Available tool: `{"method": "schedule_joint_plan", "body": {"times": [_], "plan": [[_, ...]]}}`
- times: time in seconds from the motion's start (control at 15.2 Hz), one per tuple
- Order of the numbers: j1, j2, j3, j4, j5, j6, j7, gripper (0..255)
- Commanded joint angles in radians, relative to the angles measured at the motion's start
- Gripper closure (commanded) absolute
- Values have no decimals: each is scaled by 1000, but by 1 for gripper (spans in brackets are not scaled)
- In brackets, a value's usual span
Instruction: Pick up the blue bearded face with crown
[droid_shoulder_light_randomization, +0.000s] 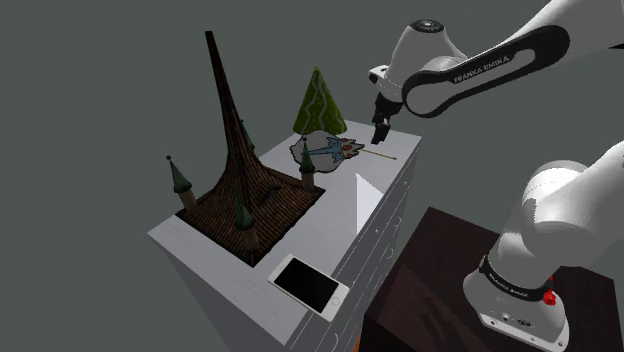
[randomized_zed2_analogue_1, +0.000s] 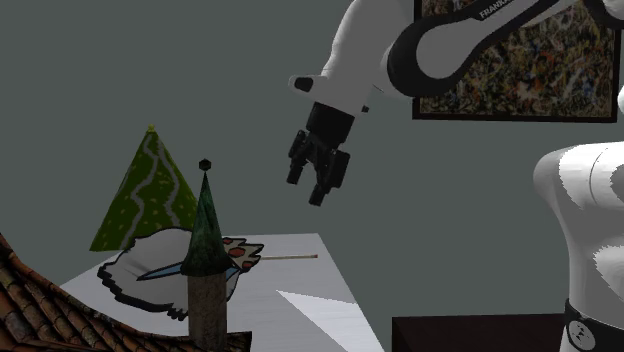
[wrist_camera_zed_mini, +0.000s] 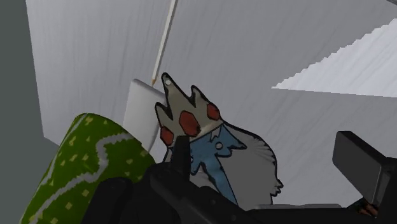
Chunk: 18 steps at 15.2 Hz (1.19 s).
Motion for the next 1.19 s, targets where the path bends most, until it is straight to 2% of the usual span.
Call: {"method": "schedule_joint_plan", "body": {"times": [0.0, 0.4, 0.53, 0.66, 0.73, 1.12], "plan": [[-4, 67, -26, 4, -30, 86, -43, 0], [5, 324, -112, 83, -65, 331, -189, 0], [14, 414, -137, 122, -43, 405, -256, 0], [19, 505, -153, 166, 13, 473, -348, 0], [16, 535, -151, 182, 39, 493, -383, 0], [2, 611, -142, 170, 47, 580, -376, 0]]}}
